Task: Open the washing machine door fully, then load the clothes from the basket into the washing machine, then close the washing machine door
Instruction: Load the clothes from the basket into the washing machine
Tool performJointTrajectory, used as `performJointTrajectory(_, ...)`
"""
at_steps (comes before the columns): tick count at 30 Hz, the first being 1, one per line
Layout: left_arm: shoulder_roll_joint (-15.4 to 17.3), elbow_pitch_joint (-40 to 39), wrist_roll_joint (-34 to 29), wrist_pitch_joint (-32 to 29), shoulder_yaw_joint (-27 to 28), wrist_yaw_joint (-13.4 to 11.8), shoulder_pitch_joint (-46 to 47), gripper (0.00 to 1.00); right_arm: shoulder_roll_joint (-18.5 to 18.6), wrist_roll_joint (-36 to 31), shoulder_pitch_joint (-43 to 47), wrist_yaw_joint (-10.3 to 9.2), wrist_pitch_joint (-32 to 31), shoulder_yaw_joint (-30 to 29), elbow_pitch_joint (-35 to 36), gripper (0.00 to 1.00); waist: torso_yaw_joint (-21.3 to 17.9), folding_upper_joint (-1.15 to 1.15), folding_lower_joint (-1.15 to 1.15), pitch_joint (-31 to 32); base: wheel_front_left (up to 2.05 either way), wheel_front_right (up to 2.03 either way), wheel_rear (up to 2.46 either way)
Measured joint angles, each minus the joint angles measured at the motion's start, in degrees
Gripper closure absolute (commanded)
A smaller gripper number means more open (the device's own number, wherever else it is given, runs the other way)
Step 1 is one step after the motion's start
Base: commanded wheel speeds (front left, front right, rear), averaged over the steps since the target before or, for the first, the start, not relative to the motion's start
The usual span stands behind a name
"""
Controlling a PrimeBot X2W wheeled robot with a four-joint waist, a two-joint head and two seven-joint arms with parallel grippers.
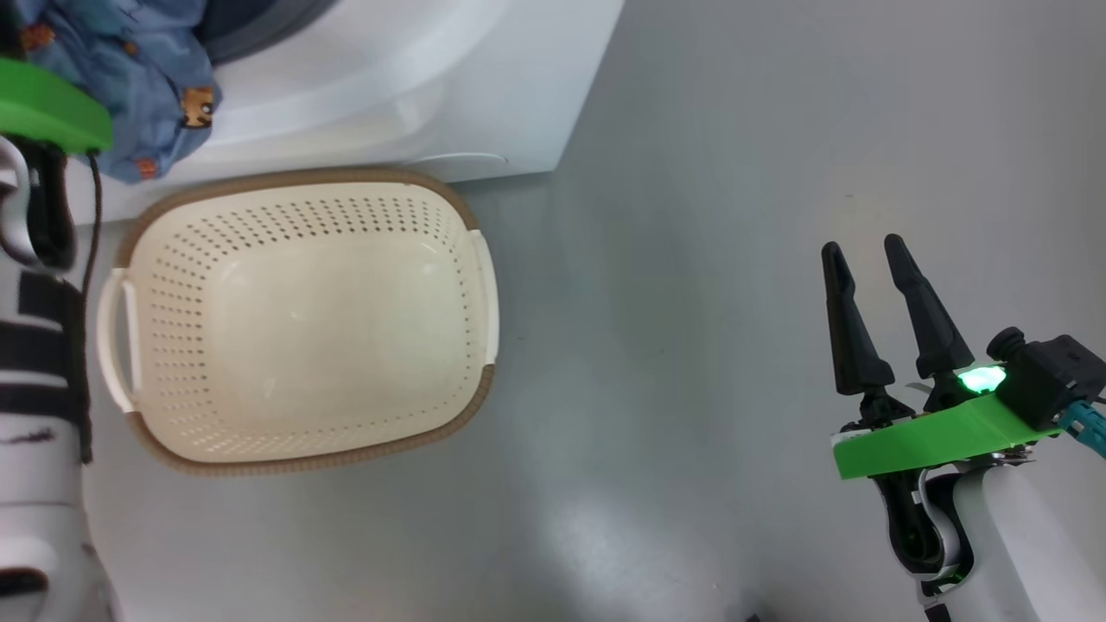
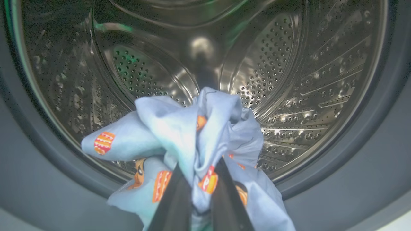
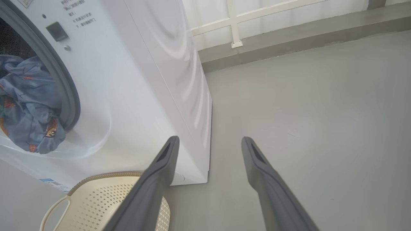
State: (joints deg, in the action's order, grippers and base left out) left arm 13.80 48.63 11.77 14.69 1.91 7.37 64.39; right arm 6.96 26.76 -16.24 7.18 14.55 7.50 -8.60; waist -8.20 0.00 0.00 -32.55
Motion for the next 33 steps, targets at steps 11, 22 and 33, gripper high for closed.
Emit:
performJointTrajectory(11,3.6,11.9,0.0,0.0,-2.4,0.0,10.7,1.0,-1.4,0.0,-2.1,0.0,0.0,2.0,0.0,0.0,-3.7,0.0,0.0,-2.8,0.0,0.0,0.0)
performJointTrajectory(22,6.1,0.6,-3.4,0.0,-2.1,-2.1,16.5,1.0,-1.8,0.0,-2.7,0.0,0.0,3.2,0.4,0.0,-6.1,0.0,0.0,-5.4,0.0,0.0,0.0)
performJointTrajectory(33,6.9,4.3,-3.8,0.0,0.8,-3.4,16.2,0.0,-2.9,0.4,-3.6,0.0,0.0,3.8,0.5,0.0,-7.1,0.0,0.0,-7.0,0.0,0.0,0.0)
